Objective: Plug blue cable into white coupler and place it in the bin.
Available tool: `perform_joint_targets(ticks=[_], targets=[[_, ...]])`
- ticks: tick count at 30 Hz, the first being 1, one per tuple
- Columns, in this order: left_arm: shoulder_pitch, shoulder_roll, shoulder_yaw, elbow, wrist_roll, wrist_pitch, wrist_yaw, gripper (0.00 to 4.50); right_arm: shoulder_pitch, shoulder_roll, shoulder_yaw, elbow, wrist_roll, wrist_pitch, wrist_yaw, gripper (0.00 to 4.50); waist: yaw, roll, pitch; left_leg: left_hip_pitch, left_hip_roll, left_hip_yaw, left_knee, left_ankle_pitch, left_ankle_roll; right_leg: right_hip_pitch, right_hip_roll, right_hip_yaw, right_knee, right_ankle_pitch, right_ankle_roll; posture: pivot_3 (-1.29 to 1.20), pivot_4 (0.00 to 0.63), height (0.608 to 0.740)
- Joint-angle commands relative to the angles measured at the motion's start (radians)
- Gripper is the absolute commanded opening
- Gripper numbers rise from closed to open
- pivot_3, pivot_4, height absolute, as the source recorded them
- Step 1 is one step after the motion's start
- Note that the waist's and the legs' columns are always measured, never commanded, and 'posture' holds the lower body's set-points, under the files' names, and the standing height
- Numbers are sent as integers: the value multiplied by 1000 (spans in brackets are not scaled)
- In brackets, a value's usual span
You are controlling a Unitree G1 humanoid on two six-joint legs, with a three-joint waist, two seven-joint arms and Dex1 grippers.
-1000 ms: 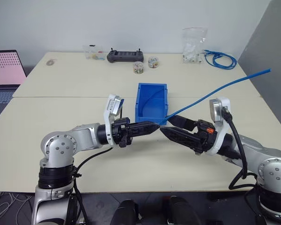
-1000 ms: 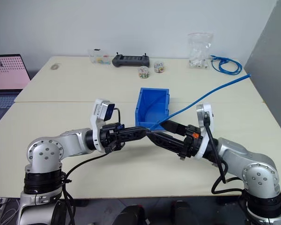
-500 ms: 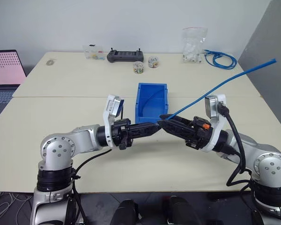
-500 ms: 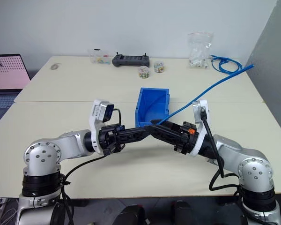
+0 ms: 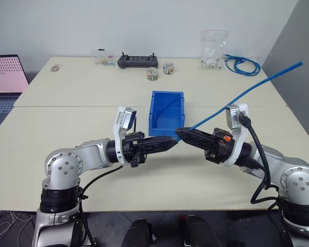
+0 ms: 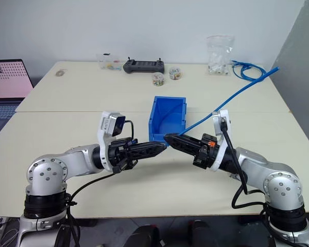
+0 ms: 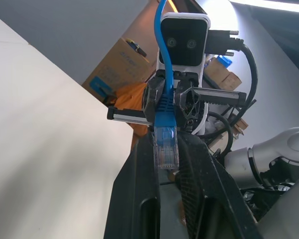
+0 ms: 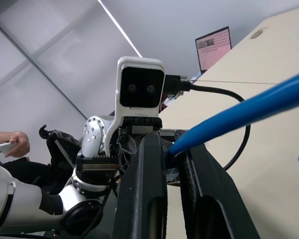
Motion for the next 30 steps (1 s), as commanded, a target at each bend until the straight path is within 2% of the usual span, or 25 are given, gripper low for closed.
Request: perform_joint_targets(ticks=[1,2,3,9,13,19,21,25,29,30], targets=[[-10,-5,9,16,26,-46,19,568,-18,3,28,-42,15,-8,34,71,0,0,0,0,0,0,0,0,0,0,0,0,0,0,0,0,150,740],[-13,-4,10,22,27,-47,17,919,-18,5,28,-40,9,-12,33,71,0,0,0,0,0,0,0,0,0,0,0,0,0,0,0,0,150,740],[-13,-3,12,24,26,-50,19,1020,-19,7,28,-37,0,-18,33,71,0,0,0,0,0,0,0,0,0,0,0,0,0,0,0,0,150,740],[7,23,24,-2,-10,-33,6,2482,-25,11,32,-11,-42,-33,39,56,-1,0,0,-1,0,0,0,0,0,-2,0,0,0,0,0,0,150,740],[39,66,27,-42,-1,-39,-5,3229,-29,10,34,21,-89,-43,58,55,-2,0,0,-1,0,0,0,0,0,-2,0,0,0,0,0,0,150,740],[138,158,93,-129,-49,-31,-8,4472,-28,0,25,70,-177,-58,106,54,-2,0,0,-1,0,0,-1,0,0,-2,0,1,0,0,0,0,150,740],[189,183,120,-163,-51,-43,-2,4500,-26,2,23,79,-195,-62,117,54,-2,1,0,-1,0,1,-1,0,0,-3,0,1,0,0,0,0,150,740],[328,193,128,-250,97,-148,38,4500,-23,8,24,88,-227,-66,135,54,-1,1,1,-2,1,1,-1,0,0,-4,0,2,0,0,-1,0,150,740],[461,101,90,-322,299,-309,178,4500,-18,8,31,89,-261,-64,157,54,4,1,1,-2,0,2,-1,0,0,-3,-1,3,-1,0,-1,0,150,740],[502,57,56,-336,423,-385,264,4500,-17,10,35,92,-271,-64,160,54,4,1,1,-2,1,1,-1,0,0,-3,-1,2,0,0,-1,0,150,740]])
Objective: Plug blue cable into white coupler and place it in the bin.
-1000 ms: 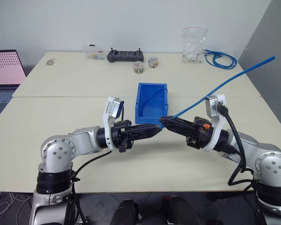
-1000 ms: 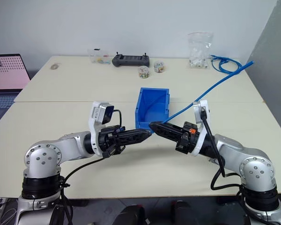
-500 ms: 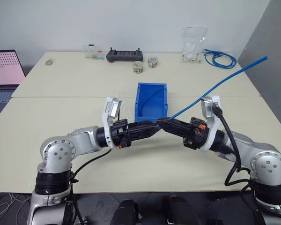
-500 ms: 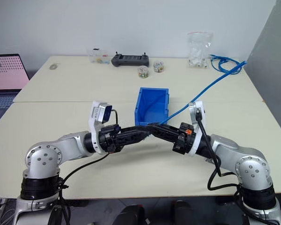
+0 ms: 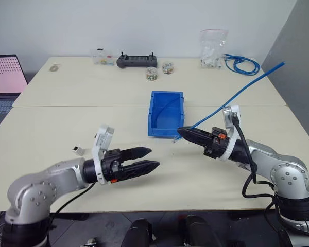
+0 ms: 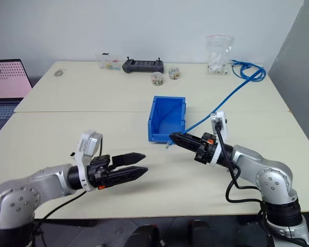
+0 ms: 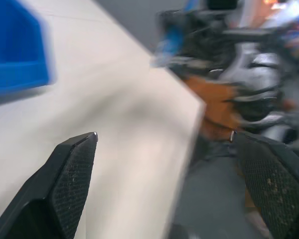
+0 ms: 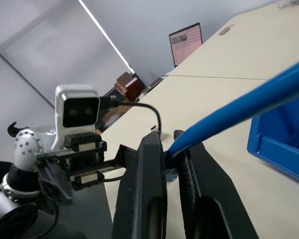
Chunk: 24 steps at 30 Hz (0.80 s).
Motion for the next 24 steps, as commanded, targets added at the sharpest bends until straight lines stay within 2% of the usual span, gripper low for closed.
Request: perform_joint_targets(ticks=[1,3,8,11,16,24], targets=[[114,-115,-76,-87,332,-242,231,4500,-3,5,-5,-12,-35,-20,34,54,3,1,0,0,0,0,0,0,0,0,0,0,0,0,0,0,150,740],[181,-192,-114,-93,491,-341,354,4500,-6,10,-2,-5,-51,-19,42,54,6,1,0,1,0,1,0,0,0,1,0,1,-1,0,0,0,150,740],[254,-359,-102,-27,730,-467,613,4500,-18,16,-1,7,-77,-10,59,54,21,0,0,0,0,0,0,0,0,0,0,0,-1,0,0,0,150,740],[229,-455,-54,23,782,-469,746,4500,-24,13,-2,12,-82,-3,66,54,24,0,0,0,0,0,0,0,0,0,0,-1,-1,0,0,0,150,740],[162,-547,-17,83,832,-460,852,4500,-33,8,-8,13,-86,8,73,54,24,0,0,-1,-1,0,0,0,0,0,0,-2,-1,0,1,0,150,740],[-33,-613,47,188,867,-425,981,4500,-40,-4,-17,9,-83,22,76,54,23,-1,-1,-1,-1,0,1,0,0,1,0,-3,-1,1,1,0,150,740]])
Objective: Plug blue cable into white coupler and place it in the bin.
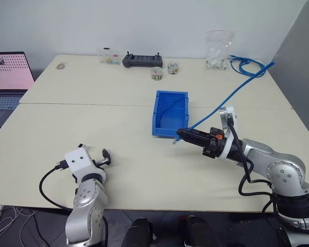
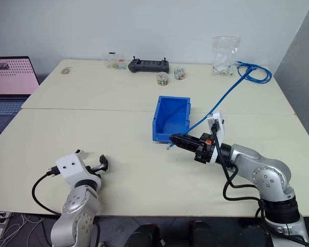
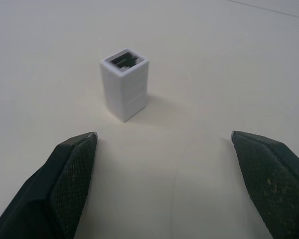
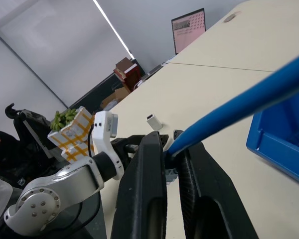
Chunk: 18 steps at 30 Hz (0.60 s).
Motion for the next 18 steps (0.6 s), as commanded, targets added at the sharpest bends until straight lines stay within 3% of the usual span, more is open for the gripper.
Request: perform_joint_targets(ticks=[1,10,18], targets=[[-77,-29,39,19,28,7,76,4500,-18,-9,-30,-20,9,3,15,54,1,0,0,0,0,0,0,0,0,0,0,0,0,0,0,0,150,740],[-189,-106,78,63,87,5,228,4500,-29,-55,-46,-3,3,16,47,54,1,-1,0,0,0,0,0,0,0,0,0,0,0,0,0,0,150,740],[-224,-117,105,105,82,18,279,4500,-36,-62,-52,2,-3,26,62,53,1,-1,0,0,0,0,0,0,0,0,0,0,0,0,0,0,150,740]])
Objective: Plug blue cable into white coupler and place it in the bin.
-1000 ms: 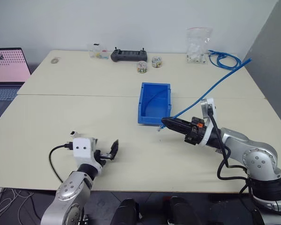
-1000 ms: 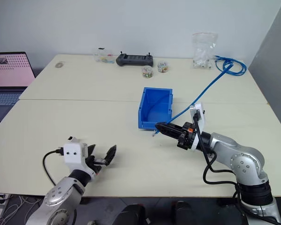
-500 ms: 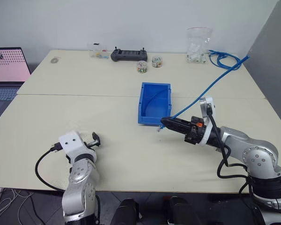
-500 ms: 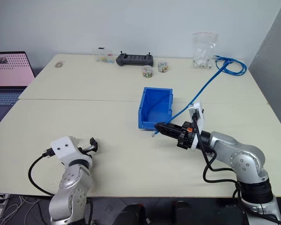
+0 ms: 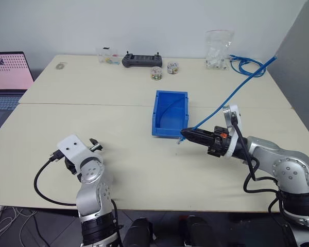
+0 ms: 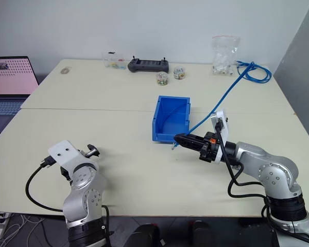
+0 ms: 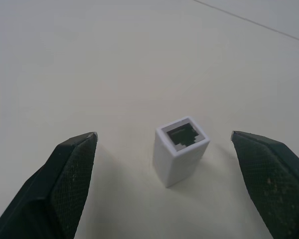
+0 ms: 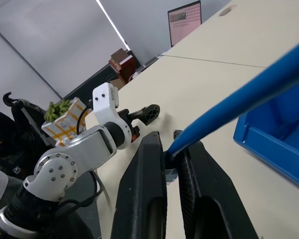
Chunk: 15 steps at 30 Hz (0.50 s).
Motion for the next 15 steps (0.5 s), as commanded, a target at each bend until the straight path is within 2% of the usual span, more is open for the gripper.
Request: perform_joint_targets(ticks=[1,5,8,15], targets=[[-22,-30,11,-4,-2,-2,9,4500,-18,-9,-30,-14,8,1,19,53,0,0,0,0,0,0,0,0,0,0,0,0,0,0,0,0,150,740],[-27,-31,9,5,-9,-11,5,4500,-18,-6,-32,-16,6,5,20,53,0,0,0,0,0,0,0,0,0,0,0,0,0,0,0,0,150,740],[-35,-36,19,17,-18,-12,15,4021,-16,-5,-33,-20,7,8,17,53,0,0,0,0,0,0,0,0,0,0,0,0,0,0,0,0,150,740],[-35,-33,19,31,-19,-18,10,2483,-12,-6,-37,-24,10,11,15,50,0,0,0,0,0,0,0,0,0,0,0,0,0,0,0,0,150,740]])
